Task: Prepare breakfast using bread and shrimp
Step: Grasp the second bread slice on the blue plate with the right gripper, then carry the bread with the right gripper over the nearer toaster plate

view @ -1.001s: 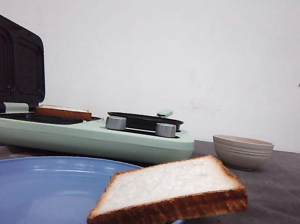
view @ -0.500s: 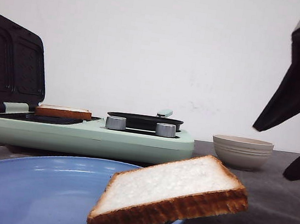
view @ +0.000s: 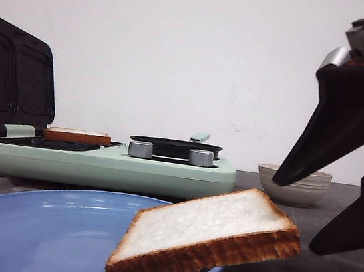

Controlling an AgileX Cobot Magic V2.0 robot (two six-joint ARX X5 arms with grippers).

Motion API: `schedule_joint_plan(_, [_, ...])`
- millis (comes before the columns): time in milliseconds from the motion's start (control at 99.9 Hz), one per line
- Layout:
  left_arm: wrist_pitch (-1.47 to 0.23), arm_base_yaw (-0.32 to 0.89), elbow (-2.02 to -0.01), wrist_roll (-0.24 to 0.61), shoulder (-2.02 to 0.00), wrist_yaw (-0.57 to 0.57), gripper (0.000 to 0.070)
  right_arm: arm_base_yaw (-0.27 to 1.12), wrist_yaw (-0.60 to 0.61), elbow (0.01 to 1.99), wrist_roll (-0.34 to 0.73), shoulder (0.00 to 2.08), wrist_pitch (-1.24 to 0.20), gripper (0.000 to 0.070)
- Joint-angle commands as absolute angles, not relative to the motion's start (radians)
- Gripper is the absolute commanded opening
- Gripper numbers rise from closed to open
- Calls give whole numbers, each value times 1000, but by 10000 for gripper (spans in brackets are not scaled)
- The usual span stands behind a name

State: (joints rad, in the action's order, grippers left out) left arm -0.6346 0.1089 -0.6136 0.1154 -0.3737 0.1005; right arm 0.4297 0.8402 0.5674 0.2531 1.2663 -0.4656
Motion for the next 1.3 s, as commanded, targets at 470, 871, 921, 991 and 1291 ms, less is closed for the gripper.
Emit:
schedule_joint_plan(470, [-630, 109, -619, 117, -375, 97, 313, 540, 802, 574, 326, 1320, -331, 57])
schedule_joint_plan(871, [-630, 109, -619, 117, -375, 97, 312, 540, 811, 585, 361, 1281, -326, 3])
schedule_joint_plan(921, [-630, 109, -619, 117, -375, 97, 313, 540, 811, 593, 377, 1263, -312, 3])
schedule_joint_plan(991, [-630, 109, -619, 117, -375, 97, 312, 540, 811, 607, 415, 1235, -279, 3])
schedule_joint_plan(1291, [-628, 109, -619, 113, -375, 96, 312, 540, 809, 780, 523, 1195, -204, 3])
